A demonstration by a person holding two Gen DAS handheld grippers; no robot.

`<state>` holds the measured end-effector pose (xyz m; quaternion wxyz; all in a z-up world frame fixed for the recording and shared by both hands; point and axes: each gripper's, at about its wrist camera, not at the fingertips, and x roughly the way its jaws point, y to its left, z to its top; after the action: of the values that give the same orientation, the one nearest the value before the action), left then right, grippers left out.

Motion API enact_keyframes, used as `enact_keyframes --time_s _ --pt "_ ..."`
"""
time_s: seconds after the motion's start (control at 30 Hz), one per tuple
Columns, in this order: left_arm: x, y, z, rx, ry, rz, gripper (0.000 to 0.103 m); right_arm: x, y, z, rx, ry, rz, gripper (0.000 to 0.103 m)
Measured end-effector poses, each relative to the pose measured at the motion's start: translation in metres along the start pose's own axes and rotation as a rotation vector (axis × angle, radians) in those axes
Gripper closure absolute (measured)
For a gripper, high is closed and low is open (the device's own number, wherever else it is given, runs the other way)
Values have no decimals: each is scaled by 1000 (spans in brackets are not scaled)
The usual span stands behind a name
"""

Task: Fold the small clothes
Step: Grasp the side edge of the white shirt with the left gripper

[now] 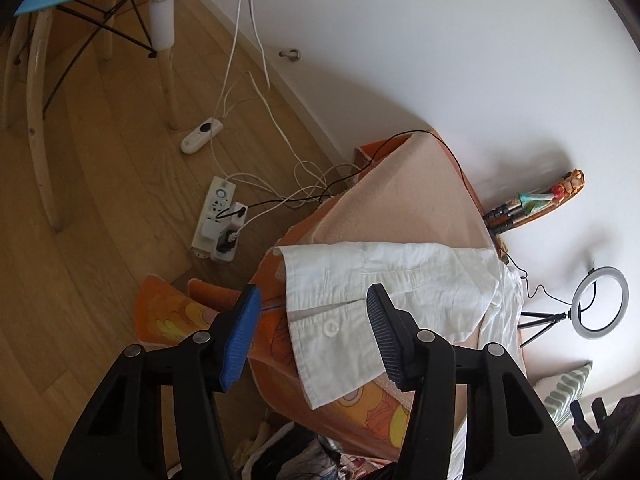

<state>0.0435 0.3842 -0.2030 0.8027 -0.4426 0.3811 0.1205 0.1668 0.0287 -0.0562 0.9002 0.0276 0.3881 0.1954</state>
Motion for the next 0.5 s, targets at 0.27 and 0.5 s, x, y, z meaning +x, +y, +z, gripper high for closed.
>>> enact_keyframes --time_s 0.27,0.5 --pt "17 0 8 15 -4 -37 65 -8 -4 -3 -38 -2 -69 0" --pt "18 -4 11 23 -52 -128 98 10 -6 3 -18 22 -83 0"
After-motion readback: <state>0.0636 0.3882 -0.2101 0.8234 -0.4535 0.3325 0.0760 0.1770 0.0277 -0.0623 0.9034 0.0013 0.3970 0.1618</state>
